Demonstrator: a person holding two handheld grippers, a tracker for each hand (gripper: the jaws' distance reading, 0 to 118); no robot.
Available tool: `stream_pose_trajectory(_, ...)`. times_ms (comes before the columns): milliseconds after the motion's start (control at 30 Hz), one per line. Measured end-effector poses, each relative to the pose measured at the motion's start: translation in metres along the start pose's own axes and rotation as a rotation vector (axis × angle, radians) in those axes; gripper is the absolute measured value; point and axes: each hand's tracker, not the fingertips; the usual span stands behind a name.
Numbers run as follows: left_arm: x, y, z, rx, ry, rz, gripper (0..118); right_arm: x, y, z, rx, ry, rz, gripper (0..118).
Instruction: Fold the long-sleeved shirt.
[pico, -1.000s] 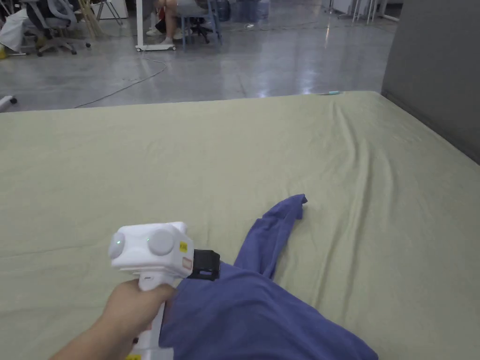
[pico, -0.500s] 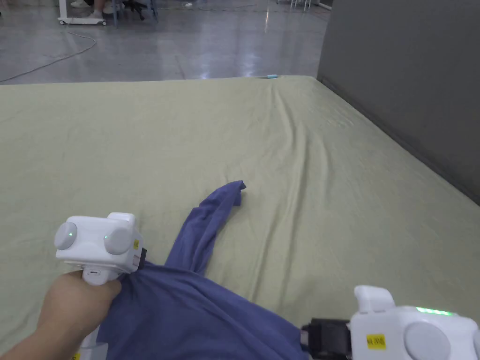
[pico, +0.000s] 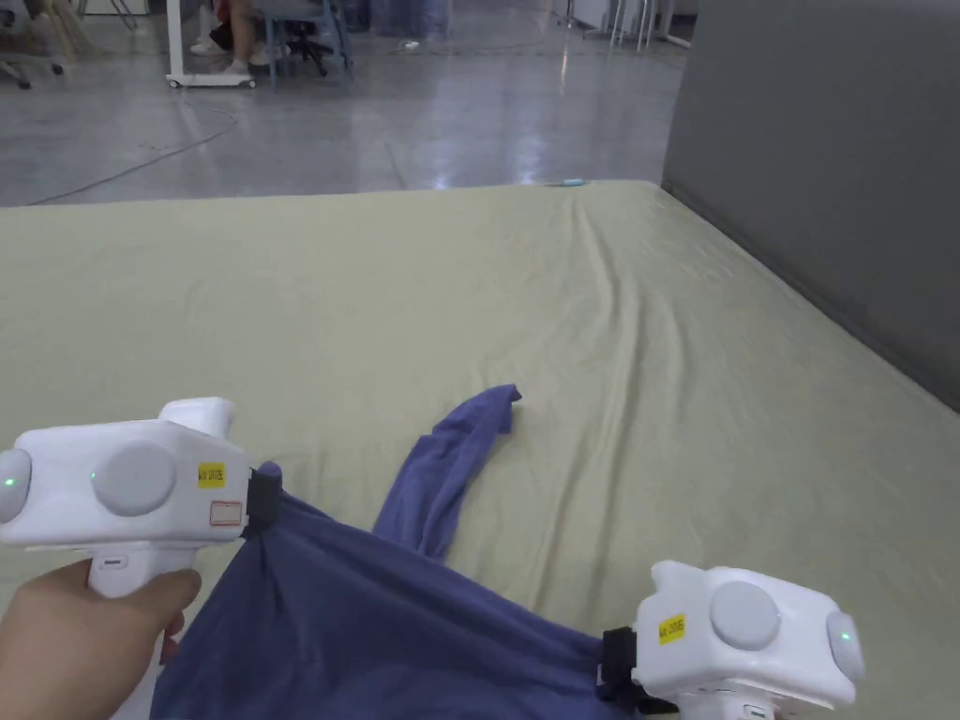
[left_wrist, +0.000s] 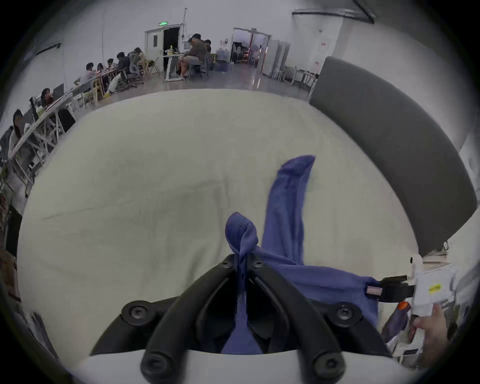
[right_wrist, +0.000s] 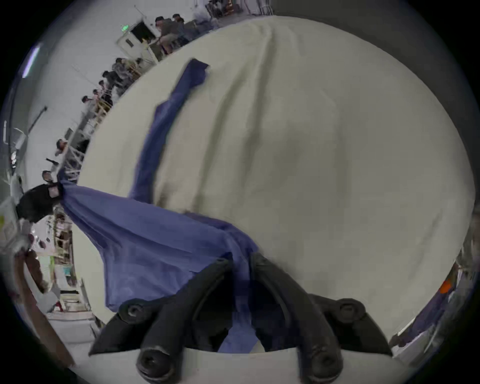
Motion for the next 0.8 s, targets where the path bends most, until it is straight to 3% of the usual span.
stream_pose_trajectory(133, 0.006, 0.010, 0.064, 0.098, -0.029, -0.009, 0, -0.034, 0.006, 0.053, 0.080, 0.032, 0.145, 6)
stream_pose_trajectory(333, -0.008, 0.066, 0.168, 0.258, -0.022, 0.002, 0, -0.116, 0.061, 0.179, 0.305, 0.029, 0.452, 6)
stream_pose_trajectory(500, -0.027, 0.142, 0.248, 0.426, 0.092, 0.012, 0, -0.208, 0.129, 0.281, 0.521, -0.083, 0.703, 6)
stream_pose_trajectory(600, -0.036, 0.189, 0.282, 0.505, 0.103, 0.022, 0, -0.254, 0.168, 0.329, 0.618, -0.112, 0.763, 6)
stream_pose_trajectory(700, -0.043, 0.235, 0.303, 0.547, 0.125, 0.031, 0, -0.297, 0.204, 0.361, 0.710, -0.235, 0.838, 6)
stream_pose_trajectory(733, -0.044, 0.249, 0.307, 0.558, 0.132, 0.024, 0, -0.309, 0.214, 0.368, 0.743, -0.297, 0.851, 6)
stream_pose_trajectory(800, -0.045, 0.278, 0.311, 0.615, 0.154, 0.017, 0, -0.329, 0.241, 0.380, 0.775, -0.298, 0.827, 6)
